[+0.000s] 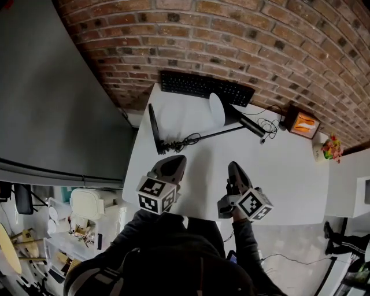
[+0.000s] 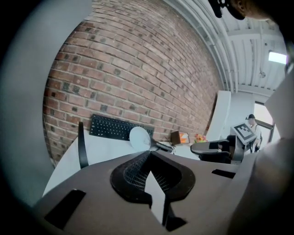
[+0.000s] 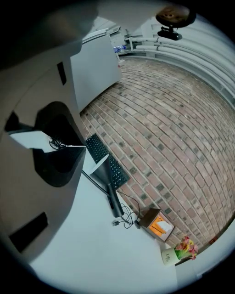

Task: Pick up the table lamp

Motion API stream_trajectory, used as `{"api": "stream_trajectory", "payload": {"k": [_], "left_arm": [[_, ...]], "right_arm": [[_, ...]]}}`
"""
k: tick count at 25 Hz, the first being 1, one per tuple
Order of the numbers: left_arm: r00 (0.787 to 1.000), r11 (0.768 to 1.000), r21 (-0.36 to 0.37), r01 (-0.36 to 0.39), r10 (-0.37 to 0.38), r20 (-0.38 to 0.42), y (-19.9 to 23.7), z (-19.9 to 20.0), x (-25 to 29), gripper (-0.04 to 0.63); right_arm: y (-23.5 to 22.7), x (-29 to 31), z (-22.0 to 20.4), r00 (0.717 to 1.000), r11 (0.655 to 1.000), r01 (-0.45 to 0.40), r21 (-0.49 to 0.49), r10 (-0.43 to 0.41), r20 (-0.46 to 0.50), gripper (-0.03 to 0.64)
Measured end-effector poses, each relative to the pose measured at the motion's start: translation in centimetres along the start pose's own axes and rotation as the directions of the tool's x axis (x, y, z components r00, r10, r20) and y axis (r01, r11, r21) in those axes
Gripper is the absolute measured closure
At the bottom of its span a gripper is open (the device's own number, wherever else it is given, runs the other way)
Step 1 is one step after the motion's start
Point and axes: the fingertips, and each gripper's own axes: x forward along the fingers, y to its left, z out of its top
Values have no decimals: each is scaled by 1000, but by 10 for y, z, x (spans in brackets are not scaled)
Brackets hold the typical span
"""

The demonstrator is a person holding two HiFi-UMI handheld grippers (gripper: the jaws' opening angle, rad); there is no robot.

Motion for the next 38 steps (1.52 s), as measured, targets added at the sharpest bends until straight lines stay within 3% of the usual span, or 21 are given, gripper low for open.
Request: {"api": "stream_trajectory", "payload": {"k": [6,15,20,26,29,30,34,38], "left_arm": [[990,990,-20,-142,142,3,22,7,6,588],[943,941,-70,-331,332,10,74,17,8,588],[907,903,-102,-416,420,19,106,24,7,588],[849,843,-140,-520,527,20,142,34,2,583],[824,816,-146,-560,566,2,157,34,2,445],[817,808,-146,-571,576,-9,162,33,3,427],[799,788,-139,-600,600,-47,179,29,10,396],[804,788,-166,-593,590,-68,191,26,20,382]], "right_arm": [[-26,21,16,1000,995,-25,100,26,-6,604],[-63,54,28,997,977,-56,207,65,-34,604],[-84,75,28,997,945,-61,321,73,-26,604],[-108,93,30,998,936,-38,351,52,-32,604],[-122,103,27,999,926,-18,377,34,-36,603],[-125,107,27,999,924,-18,383,34,-35,603],[-138,118,26,999,913,-9,408,22,-28,603],[-149,132,25,1000,900,-2,436,15,-26,603]]}}
